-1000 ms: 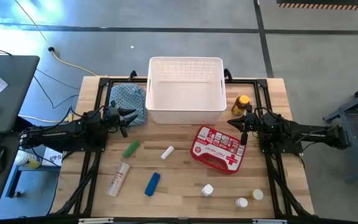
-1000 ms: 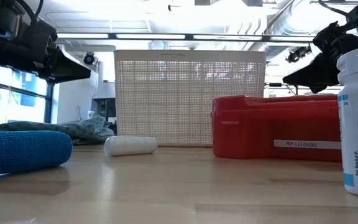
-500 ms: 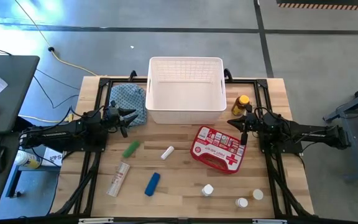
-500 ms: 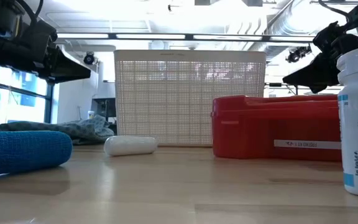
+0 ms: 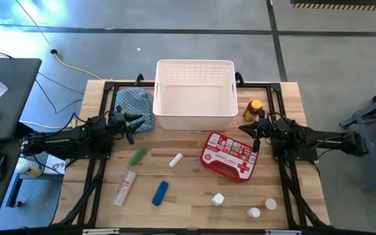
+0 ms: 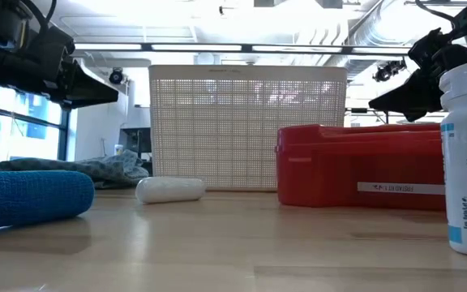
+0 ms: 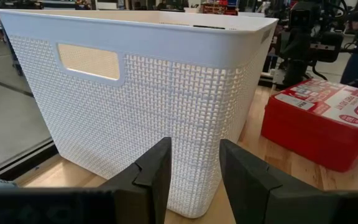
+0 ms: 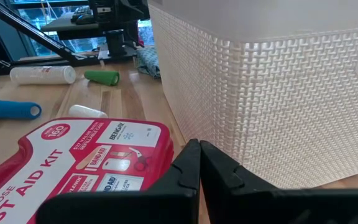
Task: Pick & place medical supplies in basket/bin
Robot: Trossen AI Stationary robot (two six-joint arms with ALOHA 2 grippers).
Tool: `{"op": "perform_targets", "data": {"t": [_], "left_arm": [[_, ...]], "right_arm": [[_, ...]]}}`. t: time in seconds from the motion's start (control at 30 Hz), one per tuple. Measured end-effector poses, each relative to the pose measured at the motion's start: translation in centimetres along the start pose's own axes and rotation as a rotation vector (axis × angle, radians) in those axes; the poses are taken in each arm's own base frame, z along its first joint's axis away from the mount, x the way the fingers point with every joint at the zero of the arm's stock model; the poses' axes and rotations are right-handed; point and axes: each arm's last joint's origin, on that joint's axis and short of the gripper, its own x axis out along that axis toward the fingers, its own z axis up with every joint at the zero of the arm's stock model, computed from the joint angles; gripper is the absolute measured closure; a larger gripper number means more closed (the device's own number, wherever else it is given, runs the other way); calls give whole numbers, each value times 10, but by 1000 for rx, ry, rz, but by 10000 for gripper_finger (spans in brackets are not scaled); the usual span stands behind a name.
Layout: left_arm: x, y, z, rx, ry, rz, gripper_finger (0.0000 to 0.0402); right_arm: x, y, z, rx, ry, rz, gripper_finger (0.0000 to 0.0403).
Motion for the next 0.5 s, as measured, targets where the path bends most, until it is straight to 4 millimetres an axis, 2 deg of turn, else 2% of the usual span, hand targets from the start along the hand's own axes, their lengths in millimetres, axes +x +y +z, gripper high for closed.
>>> {"op": "perform_targets", "data": {"t": [0.4, 0.5], "left_arm": [[0, 0, 2, -9, -28, -1, 231], [0, -1, 9, -92, -103, -18, 231]], "right_arm": [[0, 0, 0, 0, 1, 0, 402], [0, 0, 0, 0, 1, 0, 402]]}}
